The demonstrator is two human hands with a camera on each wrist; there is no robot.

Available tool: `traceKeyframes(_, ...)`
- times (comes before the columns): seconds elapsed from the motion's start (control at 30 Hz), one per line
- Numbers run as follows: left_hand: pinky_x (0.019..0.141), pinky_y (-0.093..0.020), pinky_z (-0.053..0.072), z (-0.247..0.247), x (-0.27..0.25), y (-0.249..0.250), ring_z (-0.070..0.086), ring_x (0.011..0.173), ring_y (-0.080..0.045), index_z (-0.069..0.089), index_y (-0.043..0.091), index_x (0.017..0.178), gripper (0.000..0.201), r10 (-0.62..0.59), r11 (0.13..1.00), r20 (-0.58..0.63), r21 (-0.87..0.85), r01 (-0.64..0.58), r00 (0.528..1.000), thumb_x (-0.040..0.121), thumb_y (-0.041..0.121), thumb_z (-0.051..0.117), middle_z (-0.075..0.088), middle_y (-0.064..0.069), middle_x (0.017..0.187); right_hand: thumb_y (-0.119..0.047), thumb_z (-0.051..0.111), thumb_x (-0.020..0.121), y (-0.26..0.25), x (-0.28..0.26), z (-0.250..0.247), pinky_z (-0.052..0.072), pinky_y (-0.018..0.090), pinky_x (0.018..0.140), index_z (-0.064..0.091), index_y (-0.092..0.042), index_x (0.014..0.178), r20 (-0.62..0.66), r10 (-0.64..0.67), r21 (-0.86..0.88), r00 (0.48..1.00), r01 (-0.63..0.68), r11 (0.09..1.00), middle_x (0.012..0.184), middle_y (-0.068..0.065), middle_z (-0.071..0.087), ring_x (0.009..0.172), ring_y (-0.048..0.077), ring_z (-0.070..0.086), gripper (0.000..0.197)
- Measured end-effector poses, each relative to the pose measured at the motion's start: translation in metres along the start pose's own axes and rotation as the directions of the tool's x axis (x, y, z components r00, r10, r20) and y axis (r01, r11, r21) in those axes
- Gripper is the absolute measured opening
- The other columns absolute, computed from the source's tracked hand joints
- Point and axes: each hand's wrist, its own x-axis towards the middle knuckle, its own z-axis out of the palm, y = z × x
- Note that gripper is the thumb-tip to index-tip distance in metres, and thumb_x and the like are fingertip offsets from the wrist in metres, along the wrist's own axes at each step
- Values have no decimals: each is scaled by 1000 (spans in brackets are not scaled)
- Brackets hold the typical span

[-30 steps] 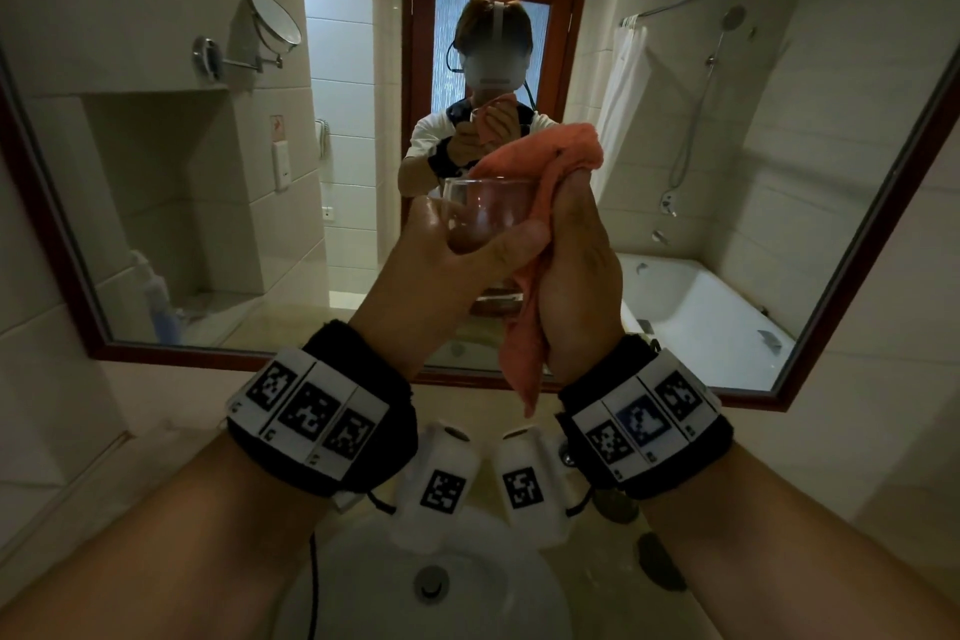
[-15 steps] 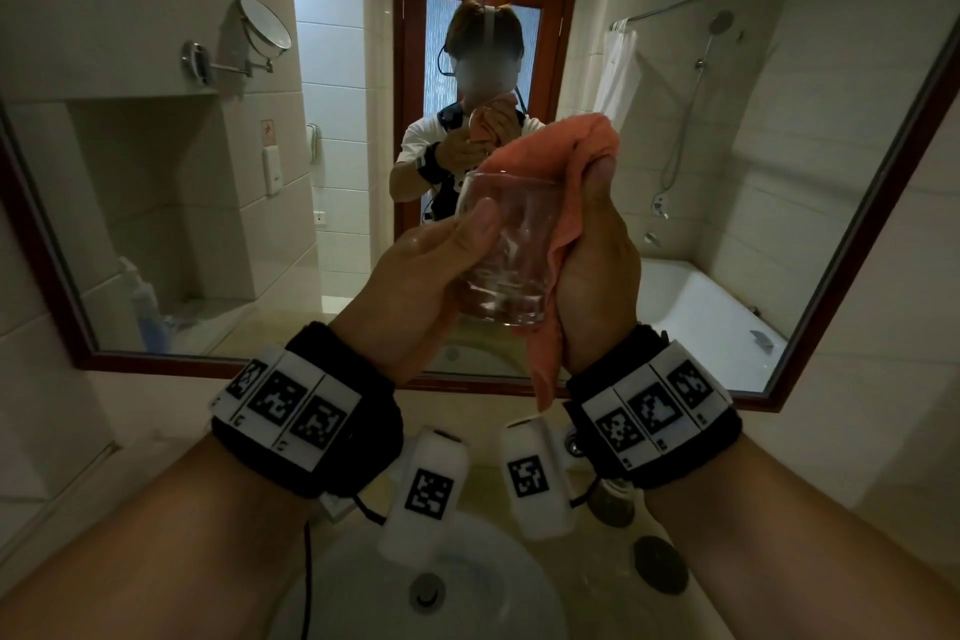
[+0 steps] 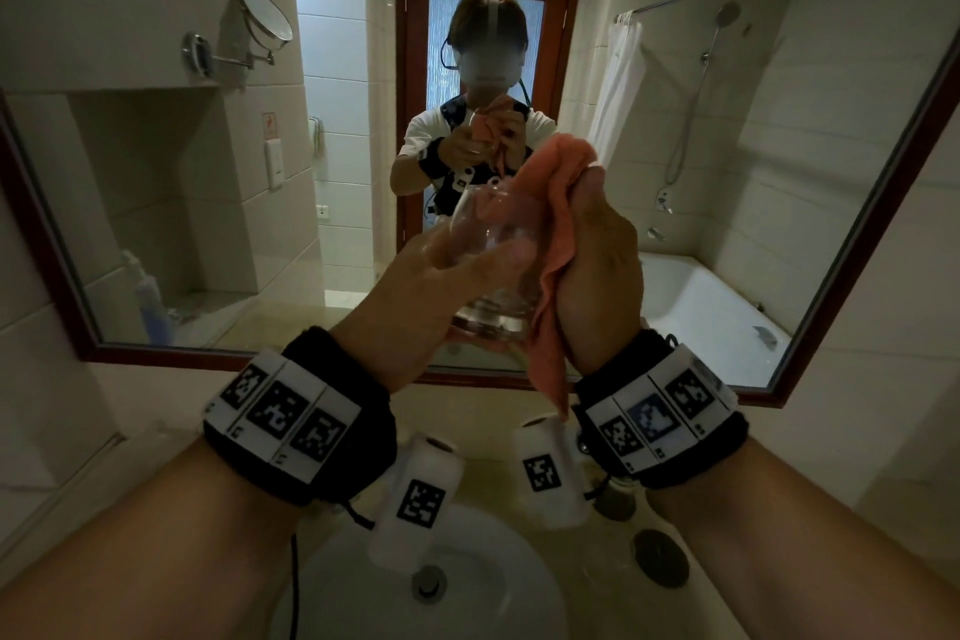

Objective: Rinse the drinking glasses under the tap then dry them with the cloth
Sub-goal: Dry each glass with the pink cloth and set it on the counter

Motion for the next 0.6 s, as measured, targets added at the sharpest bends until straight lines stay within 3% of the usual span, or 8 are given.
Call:
traceKeyframes(0.07, 52, -28, 54, -8, -4, -1, 68, 65, -22, 69, 17, 106, 40, -17, 1000, 3, 21, 17, 1000, 79, 46, 71, 72, -6, 84, -28, 29, 107, -5, -1, -5, 46, 11, 61, 61, 12, 95, 54, -15, -103, 998, 20, 995, 69, 13, 58, 59, 7, 59, 53)
traceKeyframes(0.2, 57, -31, 54, -18, -8, -5, 62, 64, -27, 70, 7, 97, 68, -88, 996, -25, -20, 88, 996, 67, 68, 75, 68, -15, 82, -16, 38, 105, -8, 0, -18, 39, 9, 53, 55, -9, 63, 218, 3, -278, 976, 60, 959, 52, -13, 50, 48, 0, 46, 45)
traceKeyframes(0.27, 81, -58, 53, -20, -9, -5, 60, 80, -42, 64, -7, 105, 82, -127, 991, -62, -49, 124, 990, 72, 68, 73, 62, -35, 92, -18, 38, 105, -11, -1, -23, 38, 10, 52, 54, 6, 63, 289, 83, -345, 954, 23, 938, 52, -3, 50, 49, 5, 45, 51)
traceKeyframes(0.33, 97, -80, 33, -19, -11, -4, 55, 99, -58, 59, -9, 116, 82, -163, 985, -77, -62, 159, 984, 78, 63, 71, 56, -45, 107, -23, 33, 105, -14, -2, -27, 37, 9, 51, 52, 9, 62, 331, 206, -397, 921, -62, 916, 47, -5, 48, 45, 4, 43, 57)
traceKeyframes(0.4, 91, -74, 41, -20, -12, -7, 55, 91, -62, 64, -2, 108, 68, -168, 986, -119, -10, 168, 979, 77, 59, 72, 65, -32, 93, -33, 31, 102, -14, -3, -32, 39, 6, 53, 54, -2, 59, 395, 326, -406, 859, -156, 901, 43, -13, 49, 44, -1, 47, 59)
traceKeyframes(0.47, 79, -57, 49, -22, -13, -10, 55, 76, -49, 69, 13, 89, 46, -139, 986, -171, 67, 152, 976, 72, 55, 74, 67, -11, 76, -49, 38, 98, -10, -4, -38, 48, 11, 63, 71, -19, 65, 500, 393, -374, 771, -217, 902, 55, -9, 64, 57, 0, 60, 56)
traceKeyframes(0.53, 79, -60, 54, -20, -16, -11, 62, 77, -54, 71, 16, 93, 42, -89, 981, -210, 152, 122, 974, 68, 49, 79, 71, -14, 83, -66, 56, 85, -4, -5, -42, 57, 24, 70, 78, -25, 87, 585, 441, -374, 681, -256, 891, 75, 2, 74, 73, 15, 70, 46)
traceKeyframes(0.6, 79, -58, 59, -16, -19, -10, 72, 82, -43, 68, 12, 104, 48, -30, 967, -229, 240, 86, 973, 68, 36, 88, 74, -13, 90, -62, 73, 71, 3, -7, -45, 58, 25, 69, 78, -30, 87, 632, 458, -357, 625, -290, 888, 77, -3, 74, 73, 15, 71, 36)
